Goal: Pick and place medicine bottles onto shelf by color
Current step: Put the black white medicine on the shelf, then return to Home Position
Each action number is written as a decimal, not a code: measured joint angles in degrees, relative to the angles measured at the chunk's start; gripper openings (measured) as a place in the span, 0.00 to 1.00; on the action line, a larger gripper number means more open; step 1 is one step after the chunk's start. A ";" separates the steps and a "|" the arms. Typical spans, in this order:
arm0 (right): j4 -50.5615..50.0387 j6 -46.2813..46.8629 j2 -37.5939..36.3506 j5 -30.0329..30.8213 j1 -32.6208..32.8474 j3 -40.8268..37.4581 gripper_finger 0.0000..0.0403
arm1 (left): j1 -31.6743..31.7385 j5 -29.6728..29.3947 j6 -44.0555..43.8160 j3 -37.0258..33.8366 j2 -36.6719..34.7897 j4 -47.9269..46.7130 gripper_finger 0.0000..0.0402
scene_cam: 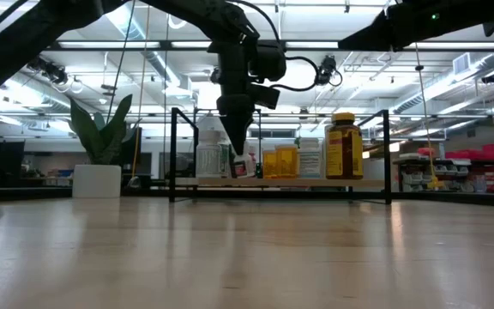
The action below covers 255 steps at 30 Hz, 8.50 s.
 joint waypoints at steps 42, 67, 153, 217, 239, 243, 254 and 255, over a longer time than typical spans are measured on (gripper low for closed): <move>-0.71 6.12 -0.13 -1.37 0.23 0.02 0.68 | -1.50 -0.39 -2.27 0.09 -12.84 19.56 0.71; -18.01 17.11 -31.03 -9.85 3.13 0.04 0.63 | -2.77 16.74 1.68 -15.51 -24.11 28.72 0.40; 6.45 32.54 -42.23 -8.96 -20.50 -28.59 0.34 | -19.94 5.95 -32.25 -110.68 -125.61 77.13 0.18; 6.45 32.54 -42.22 -8.98 -20.48 -28.57 0.34 | -26.37 5.95 -41.19 -110.66 -125.31 70.90 0.08; 6.45 32.54 -42.22 -8.98 -20.50 -28.57 0.34 | -26.35 5.96 -41.22 -110.66 -125.31 70.90 0.09; 6.45 32.54 -42.22 -8.98 -20.50 -28.57 0.34 | -26.35 5.97 -41.22 -110.66 -125.31 70.90 0.10; 6.46 32.53 -42.22 -9.00 -20.50 -28.57 0.34 | -26.35 5.97 -41.22 -110.66 -125.31 70.88 0.07; 6.45 32.54 -42.21 -9.00 -20.50 -28.57 0.34 | -26.35 5.97 -41.21 -110.66 -125.31 70.90 0.07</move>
